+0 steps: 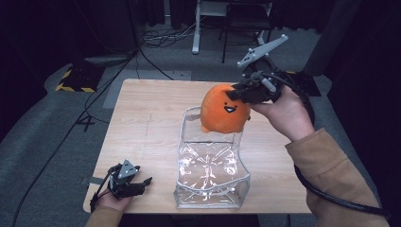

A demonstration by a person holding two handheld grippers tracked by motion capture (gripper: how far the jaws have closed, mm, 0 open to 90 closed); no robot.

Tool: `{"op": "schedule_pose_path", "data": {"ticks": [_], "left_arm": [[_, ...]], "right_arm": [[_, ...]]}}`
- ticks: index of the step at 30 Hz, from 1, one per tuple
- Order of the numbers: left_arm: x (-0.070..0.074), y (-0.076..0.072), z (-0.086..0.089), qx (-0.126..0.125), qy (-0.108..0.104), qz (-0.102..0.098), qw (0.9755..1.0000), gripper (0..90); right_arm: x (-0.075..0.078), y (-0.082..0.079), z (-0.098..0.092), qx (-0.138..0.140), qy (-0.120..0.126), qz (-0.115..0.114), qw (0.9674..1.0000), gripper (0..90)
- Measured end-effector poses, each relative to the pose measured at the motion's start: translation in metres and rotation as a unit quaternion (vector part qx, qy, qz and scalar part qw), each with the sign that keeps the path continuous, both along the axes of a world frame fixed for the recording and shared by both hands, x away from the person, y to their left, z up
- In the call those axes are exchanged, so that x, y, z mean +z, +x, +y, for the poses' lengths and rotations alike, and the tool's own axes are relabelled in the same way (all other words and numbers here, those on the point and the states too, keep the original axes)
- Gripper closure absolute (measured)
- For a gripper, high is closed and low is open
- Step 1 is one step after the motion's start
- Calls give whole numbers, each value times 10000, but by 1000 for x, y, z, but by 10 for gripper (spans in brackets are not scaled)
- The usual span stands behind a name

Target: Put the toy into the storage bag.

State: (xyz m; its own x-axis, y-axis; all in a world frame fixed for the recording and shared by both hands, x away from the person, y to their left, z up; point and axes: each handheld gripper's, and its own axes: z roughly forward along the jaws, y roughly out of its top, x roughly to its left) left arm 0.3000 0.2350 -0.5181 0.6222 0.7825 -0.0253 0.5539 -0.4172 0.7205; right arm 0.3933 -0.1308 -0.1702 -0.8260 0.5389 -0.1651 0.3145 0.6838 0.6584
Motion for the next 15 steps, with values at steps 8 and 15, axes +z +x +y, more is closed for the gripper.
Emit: {"op": "schedule_pose_path", "data": {"ticks": [8,15], "left_arm": [[0,0,0,-10,3,10,10000,340],[0,0,0,1,-16,21,10000,341]], "right_arm": [[-28,9,24,239,-64,294,9993,752],[-54,16,41,389,-162,538,9977,752]]}}
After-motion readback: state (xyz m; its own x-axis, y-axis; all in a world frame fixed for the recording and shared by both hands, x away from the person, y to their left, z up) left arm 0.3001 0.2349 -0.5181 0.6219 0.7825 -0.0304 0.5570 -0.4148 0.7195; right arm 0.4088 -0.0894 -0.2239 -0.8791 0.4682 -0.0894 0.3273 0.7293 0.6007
